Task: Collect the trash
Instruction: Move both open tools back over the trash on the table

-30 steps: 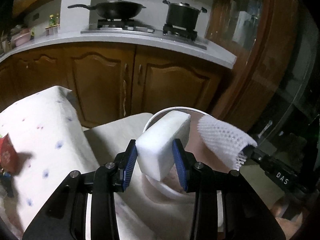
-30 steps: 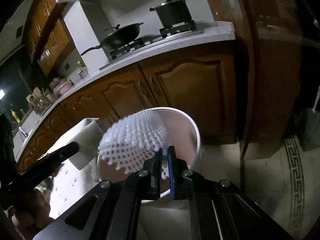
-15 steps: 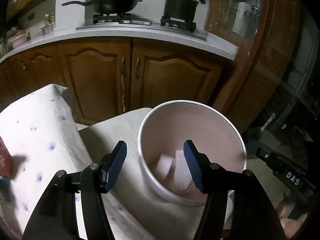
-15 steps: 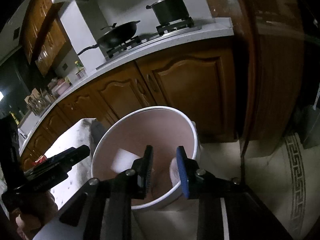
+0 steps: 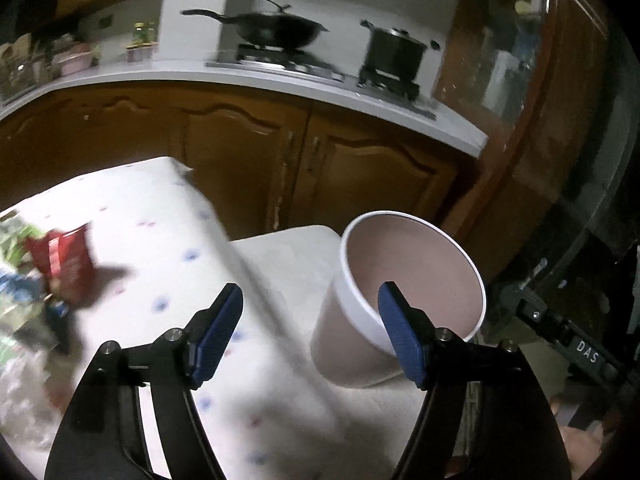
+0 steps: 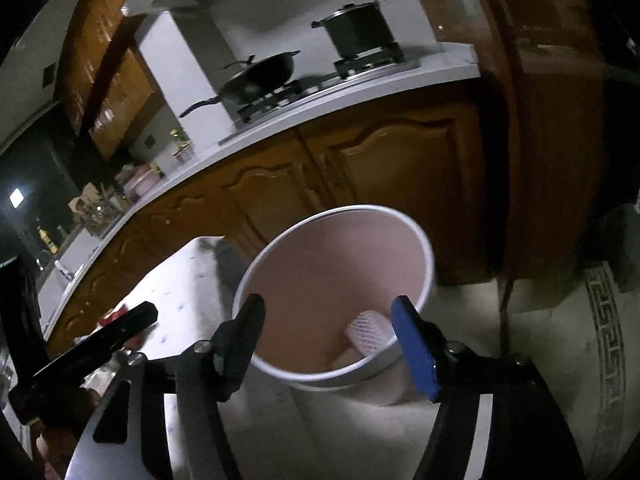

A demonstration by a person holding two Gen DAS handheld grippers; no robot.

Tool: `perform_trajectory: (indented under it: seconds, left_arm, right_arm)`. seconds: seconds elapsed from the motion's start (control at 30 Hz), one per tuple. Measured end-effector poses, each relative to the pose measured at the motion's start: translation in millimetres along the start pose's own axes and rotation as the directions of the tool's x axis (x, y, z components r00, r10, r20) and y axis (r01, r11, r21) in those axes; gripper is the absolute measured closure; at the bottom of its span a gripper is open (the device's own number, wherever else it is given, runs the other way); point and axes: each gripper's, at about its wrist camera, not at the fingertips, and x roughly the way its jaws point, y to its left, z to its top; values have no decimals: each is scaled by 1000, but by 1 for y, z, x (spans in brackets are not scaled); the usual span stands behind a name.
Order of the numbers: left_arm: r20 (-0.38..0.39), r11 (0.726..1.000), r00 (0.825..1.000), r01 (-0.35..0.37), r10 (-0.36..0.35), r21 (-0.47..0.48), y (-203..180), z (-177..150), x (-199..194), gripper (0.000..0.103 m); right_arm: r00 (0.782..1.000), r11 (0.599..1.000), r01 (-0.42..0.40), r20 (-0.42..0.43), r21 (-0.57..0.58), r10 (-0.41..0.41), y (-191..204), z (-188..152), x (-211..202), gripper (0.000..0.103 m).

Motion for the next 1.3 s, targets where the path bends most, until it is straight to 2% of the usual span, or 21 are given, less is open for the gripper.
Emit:
perform_trajectory:
  seconds: [0.13,0.4,0.63,0.87,1.0,1.23,1.3]
  left_arm:
    - [38,999,999,-26,27,-38,25,-11,-32,30]
    - [59,995,996,-56,61,-86,70,-42,-87,29]
    - [125,981,977,-157,171,-113,109,-76,-139,24]
    - [126,950,955,-243,270,-195,170,-111,-186,24]
    - [125,923,935,-296,333,-245,203,-127,-211,21]
    - [114,877,912,-337,395,-342,250,-143,-234,20]
    - [111,865,908,-339,403,-370,262,-148,-239,13]
  right_arm:
    - [998,998,-62,15,-1,62,23,-10,-9,21]
    - [988,986,-156,10,-62,157,82,-37,-16,21]
    - [973,968,-232,-23,-95,231,132,-72,-14,17]
    - [959,946,-281,-91,-159,269,174,-111,-8,16]
    - [950,935,-306,-123,-177,288,192,-125,-6,16]
    - [939,915,-337,-154,-221,309,228,-144,-7,16]
    - [937,910,-342,-157,-235,312,237,-149,-7,16]
